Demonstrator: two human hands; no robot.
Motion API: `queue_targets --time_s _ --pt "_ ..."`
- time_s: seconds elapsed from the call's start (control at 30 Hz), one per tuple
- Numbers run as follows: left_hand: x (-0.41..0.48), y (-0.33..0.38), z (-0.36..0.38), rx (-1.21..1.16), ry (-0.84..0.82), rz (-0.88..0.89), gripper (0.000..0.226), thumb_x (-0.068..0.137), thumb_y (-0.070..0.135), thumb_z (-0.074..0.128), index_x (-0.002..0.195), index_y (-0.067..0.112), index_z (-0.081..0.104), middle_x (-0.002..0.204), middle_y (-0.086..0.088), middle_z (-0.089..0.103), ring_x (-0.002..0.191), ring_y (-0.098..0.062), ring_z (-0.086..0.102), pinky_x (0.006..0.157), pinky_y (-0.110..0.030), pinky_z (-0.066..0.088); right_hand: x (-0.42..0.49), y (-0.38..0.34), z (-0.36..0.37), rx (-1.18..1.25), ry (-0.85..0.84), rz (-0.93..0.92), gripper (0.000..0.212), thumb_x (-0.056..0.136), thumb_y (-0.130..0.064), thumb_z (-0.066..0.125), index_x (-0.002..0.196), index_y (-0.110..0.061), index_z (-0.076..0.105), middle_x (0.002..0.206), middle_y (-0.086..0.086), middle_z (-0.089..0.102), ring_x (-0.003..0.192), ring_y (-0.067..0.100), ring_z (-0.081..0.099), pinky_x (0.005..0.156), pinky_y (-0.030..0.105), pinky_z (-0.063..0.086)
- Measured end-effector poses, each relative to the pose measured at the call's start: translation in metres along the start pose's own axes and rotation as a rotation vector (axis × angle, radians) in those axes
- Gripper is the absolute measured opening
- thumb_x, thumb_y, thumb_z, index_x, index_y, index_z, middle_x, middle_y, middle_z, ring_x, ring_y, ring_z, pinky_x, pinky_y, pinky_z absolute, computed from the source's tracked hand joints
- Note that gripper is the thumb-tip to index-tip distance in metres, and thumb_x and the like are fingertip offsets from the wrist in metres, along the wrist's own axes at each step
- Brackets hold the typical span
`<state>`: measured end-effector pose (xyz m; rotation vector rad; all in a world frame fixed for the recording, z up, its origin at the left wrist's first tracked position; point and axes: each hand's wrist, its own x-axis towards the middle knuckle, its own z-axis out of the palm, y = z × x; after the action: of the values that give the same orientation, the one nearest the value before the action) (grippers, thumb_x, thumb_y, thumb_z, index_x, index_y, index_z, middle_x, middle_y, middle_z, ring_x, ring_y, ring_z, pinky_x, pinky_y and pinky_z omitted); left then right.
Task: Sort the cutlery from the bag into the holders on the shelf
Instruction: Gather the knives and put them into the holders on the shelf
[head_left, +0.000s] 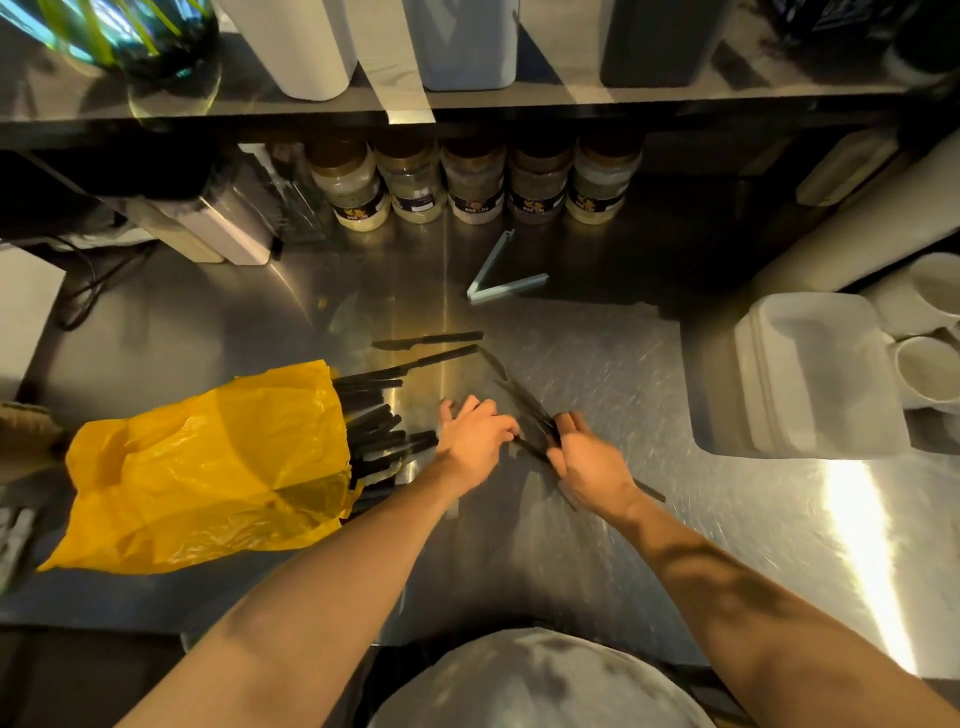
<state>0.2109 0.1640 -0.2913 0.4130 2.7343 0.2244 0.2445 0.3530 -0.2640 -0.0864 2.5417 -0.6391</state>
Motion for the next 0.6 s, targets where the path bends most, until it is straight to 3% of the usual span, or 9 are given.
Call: queue_targets --time_s 0.13,0.23,0.37,0.43,0.5,0.6 --pt "-0.005 0.009 -0.012 -0.174 0.011 -0.005 0.021 0.103 0.032 0.050 0.110 0.026 0.069 0.114 0.002 0.059 0.117 -0.022 0.044 0.099 -0.042 0.036 -0.006 -0.011 -0.001 0.027 -0.001 -0.009 0.026 0.105 -0.031 0.044 0.123 -0.012 0.046 0.116 0.012 0.061 0.096 0.034 0.064 0.080 0.044 0.051" --pt "-0.007 0.009 -0.014 -0.327 0.005 -0.061 0.017 0.097 0.030 0.061 0.112 0.023 0.065 0.116 -0.001 0.061 0.113 -0.023 0.053 0.100 -0.040 0.045 -0.010 -0.016 -0.001 0.039 0.006 -0.017 0.031 0.105 -0.033 0.046 0.127 -0.012 0.045 0.110 0.014 0.067 0.096 0.035 0.065 0.078 0.042 0.049" --pt "-0.018 0.008 -0.021 -0.731 0.048 -0.131 0.036 0.082 0.024 0.074 0.108 0.035 0.051 0.111 0.004 0.058 0.102 -0.014 0.063 0.092 -0.044 0.057 -0.017 -0.023 -0.004 0.047 -0.010 -0.015 0.026 0.104 -0.033 0.049 0.120 -0.014 0.044 0.107 0.016 0.065 0.094 0.037 0.064 0.073 0.039 0.045" --pt "-0.025 0.013 -0.032 -0.818 0.106 -0.190 0.042 0.082 0.013 0.076 0.104 0.028 0.043 0.106 0.004 0.052 0.093 -0.012 0.061 0.084 -0.035 0.058 -0.021 -0.024 -0.004 0.067 -0.003 0.008 0.026 0.103 -0.033 0.049 0.119 -0.014 0.043 0.107 0.017 0.062 0.093 0.038 0.063 0.077 0.043 0.048" --pt "-0.031 0.014 -0.039 -0.855 0.227 -0.252 0.052 0.082 0.004 0.077 0.110 0.024 0.039 0.116 -0.001 0.046 0.097 -0.018 0.061 0.086 -0.030 0.056 -0.029 -0.029 -0.004 0.117 0.015 0.023 0.025 0.104 -0.031 0.047 0.119 -0.011 0.044 0.106 0.017 0.062 0.095 0.040 0.061 0.078 0.045 0.049" --pt "-0.033 0.015 -0.045 -1.047 0.248 -0.463 0.067 0.088 0.019 0.077 0.138 0.019 0.033 0.135 -0.005 0.043 0.107 -0.022 0.061 0.092 -0.034 0.053 -0.034 -0.042 0.001 0.215 0.035 0.060 0.025 0.107 -0.033 0.042 0.117 -0.010 0.044 0.102 0.018 0.065 0.093 0.041 0.062 0.075 0.047 0.048"
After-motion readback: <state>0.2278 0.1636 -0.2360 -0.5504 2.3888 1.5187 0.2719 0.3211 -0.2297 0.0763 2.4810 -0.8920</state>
